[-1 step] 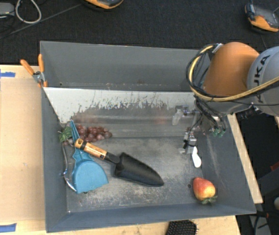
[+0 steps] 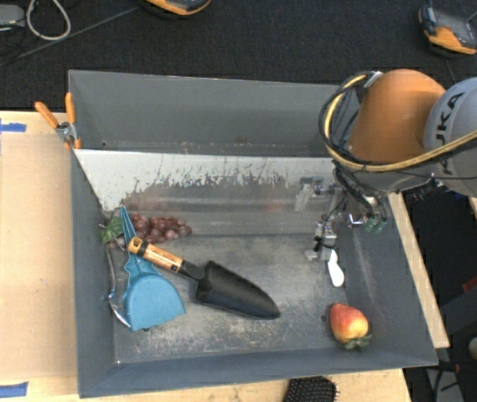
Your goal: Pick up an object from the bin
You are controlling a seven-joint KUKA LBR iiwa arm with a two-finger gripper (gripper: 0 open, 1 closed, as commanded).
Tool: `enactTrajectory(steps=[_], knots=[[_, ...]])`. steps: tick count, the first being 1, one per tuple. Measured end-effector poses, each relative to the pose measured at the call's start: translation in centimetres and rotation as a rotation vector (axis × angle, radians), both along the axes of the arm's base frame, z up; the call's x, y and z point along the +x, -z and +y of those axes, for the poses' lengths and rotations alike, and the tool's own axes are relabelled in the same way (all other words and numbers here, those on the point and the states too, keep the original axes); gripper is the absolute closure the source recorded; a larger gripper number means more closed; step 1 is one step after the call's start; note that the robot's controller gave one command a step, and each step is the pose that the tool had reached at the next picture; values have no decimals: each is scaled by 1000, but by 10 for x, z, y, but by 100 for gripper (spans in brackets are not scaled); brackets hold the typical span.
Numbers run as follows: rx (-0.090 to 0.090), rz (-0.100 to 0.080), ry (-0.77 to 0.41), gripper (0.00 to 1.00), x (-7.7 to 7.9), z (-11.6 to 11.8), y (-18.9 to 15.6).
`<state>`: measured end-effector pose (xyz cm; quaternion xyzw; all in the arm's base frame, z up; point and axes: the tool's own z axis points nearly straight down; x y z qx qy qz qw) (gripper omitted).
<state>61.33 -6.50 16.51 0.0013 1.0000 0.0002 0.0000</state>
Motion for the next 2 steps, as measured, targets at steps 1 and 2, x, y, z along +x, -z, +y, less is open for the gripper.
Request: enactTrajectory(steps=[1,2], knots=[[-2,-5,-17,0,-3,30,35],[-1,-6,-70,0,-8,16,-34]])
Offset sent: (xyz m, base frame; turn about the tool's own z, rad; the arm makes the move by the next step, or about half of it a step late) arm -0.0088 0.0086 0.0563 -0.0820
